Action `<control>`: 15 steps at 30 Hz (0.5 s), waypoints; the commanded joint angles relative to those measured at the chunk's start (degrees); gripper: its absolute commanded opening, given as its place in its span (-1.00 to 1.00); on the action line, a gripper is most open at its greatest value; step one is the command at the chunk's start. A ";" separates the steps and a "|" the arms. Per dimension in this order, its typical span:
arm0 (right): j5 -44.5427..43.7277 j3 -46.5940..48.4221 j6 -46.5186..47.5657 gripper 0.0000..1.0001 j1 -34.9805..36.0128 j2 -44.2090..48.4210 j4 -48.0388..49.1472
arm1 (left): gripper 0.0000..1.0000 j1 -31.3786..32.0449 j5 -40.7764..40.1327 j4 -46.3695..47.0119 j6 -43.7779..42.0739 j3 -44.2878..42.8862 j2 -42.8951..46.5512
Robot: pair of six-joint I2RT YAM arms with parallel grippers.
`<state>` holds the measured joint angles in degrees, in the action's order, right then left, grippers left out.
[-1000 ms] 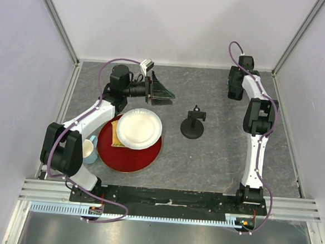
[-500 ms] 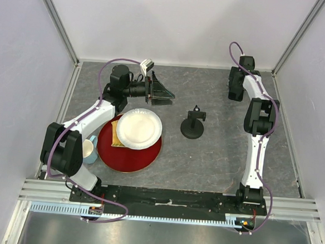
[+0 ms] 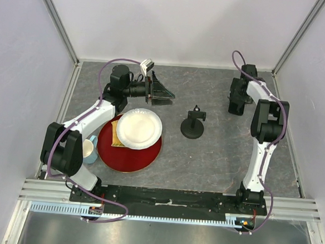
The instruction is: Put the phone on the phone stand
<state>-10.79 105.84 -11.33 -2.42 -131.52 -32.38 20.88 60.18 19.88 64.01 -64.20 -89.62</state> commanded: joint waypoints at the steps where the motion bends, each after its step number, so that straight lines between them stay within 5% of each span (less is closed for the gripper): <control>1: 4.53 -9.76 -6.75 -1.00 -0.13 10.92 5.65 | 0.55 0.30 1.43 2.09 1.47 0.22 -0.20; 7: 10.61 -32.69 -13.44 -1.00 -0.22 27.18 26.73 | 0.55 0.39 1.43 2.09 1.38 0.13 -0.64; 15: 21.76 -56.43 -34.24 -1.00 -0.22 45.55 46.52 | 0.54 0.47 0.03 -0.71 -1.95 -0.83 0.50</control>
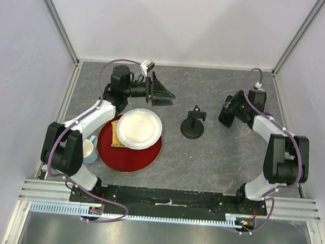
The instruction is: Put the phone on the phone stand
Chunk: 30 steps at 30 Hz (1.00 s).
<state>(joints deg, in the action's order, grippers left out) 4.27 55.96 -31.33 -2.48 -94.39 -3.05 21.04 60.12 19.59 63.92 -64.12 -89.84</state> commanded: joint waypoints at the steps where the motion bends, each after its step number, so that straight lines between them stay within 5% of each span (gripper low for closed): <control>1: 7.24 -8.22 -16.20 -1.00 -0.16 10.17 18.68 | 0.54 0.41 -0.09 -0.70 -2.30 -1.01 0.90; 6: 4.00 -18.34 -26.14 -1.00 -0.16 23.61 23.27 | 0.52 1.99 -3.41 -5.43 -10.29 -2.94 4.31; 15: -8.75 -22.22 -35.10 -1.00 -0.77 48.32 11.49 | 0.51 10.24 -15.02 -13.00 -28.32 -3.12 13.11; 30: -1.90 -21.51 -54.36 -1.00 2.56 59.67 5.16 | 0.43 26.85 -30.58 6.77 -49.49 16.21 29.19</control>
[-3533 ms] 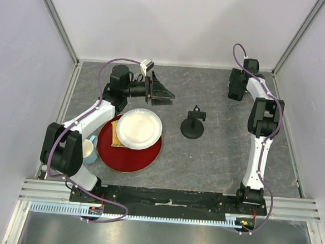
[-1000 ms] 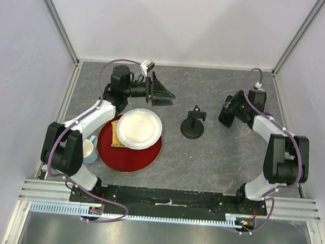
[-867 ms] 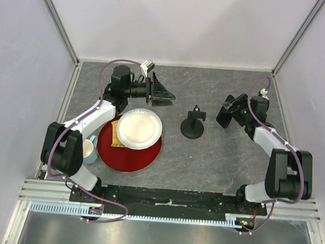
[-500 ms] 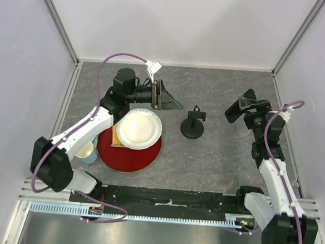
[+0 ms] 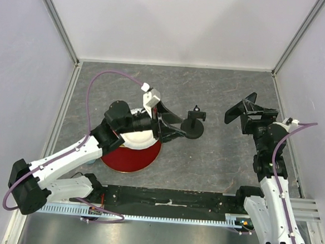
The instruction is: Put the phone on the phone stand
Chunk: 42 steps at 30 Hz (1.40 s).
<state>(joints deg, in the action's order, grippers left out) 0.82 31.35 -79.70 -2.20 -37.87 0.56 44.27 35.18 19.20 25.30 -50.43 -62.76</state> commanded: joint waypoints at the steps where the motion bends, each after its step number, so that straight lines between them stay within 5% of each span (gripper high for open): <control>1: 1.21 3.97 -6.25 -1.00 4.81 3.41 1.03 | 0.43 4.41 -6.26 7.25 -13.32 3.23 2.29; 14: -13.63 4.86 -8.36 -1.00 26.26 0.25 3.48 | 0.50 12.86 -26.46 9.54 -25.21 8.95 3.53; 21: -25.84 5.03 -10.12 -1.00 42.34 -5.37 9.72 | 0.60 13.65 -29.11 13.93 -25.21 11.58 3.35; 30: -35.18 7.93 -9.25 -1.00 54.48 -11.78 14.20 | 0.57 13.74 -36.48 13.15 -27.67 11.33 2.38; 36: -37.56 9.34 -7.75 -1.00 57.74 -12.93 15.00 | 0.26 13.74 -39.04 11.56 -27.41 10.53 2.21; 42: -36.51 8.29 -4.95 -1.00 58.53 -11.97 14.39 | -0.62 13.74 -39.92 10.51 -27.06 10.18 3.44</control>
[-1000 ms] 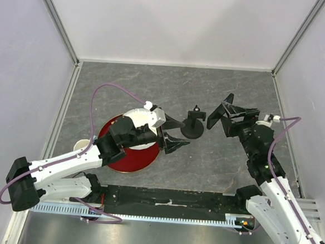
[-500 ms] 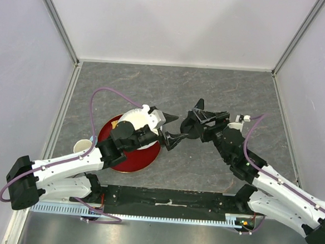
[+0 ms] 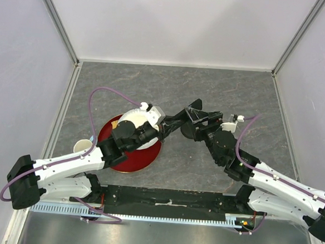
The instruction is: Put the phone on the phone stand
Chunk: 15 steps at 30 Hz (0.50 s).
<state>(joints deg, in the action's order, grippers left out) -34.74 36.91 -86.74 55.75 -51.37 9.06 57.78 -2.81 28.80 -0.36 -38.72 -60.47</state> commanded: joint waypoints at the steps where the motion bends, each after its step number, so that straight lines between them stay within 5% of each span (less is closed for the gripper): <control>1: -0.86 2.56 3.41 -0.90 0.42 1.80 5.53 | -0.95 0.23 -1.94 0.48 -1.22 -1.71 1.32; 3: 0.46 2.30 11.01 -0.58 0.50 3.46 3.17 | -0.95 0.23 -1.85 -1.10 -0.61 -2.50 1.32; 8: 1.87 2.91 31.42 0.89 0.50 10.58 -8.86 | -0.95 0.23 -0.01 -5.49 1.94 -4.78 1.40; 15: 5.90 9.05 60.44 0.96 0.50 23.58 -32.58 | -0.95 0.14 10.44 -15.34 2.83 -12.07 1.58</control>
<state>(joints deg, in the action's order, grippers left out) -31.64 40.62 -46.98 56.03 -33.32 -9.21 57.91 0.62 15.35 1.10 -43.79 -60.23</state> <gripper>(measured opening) 0.982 0.188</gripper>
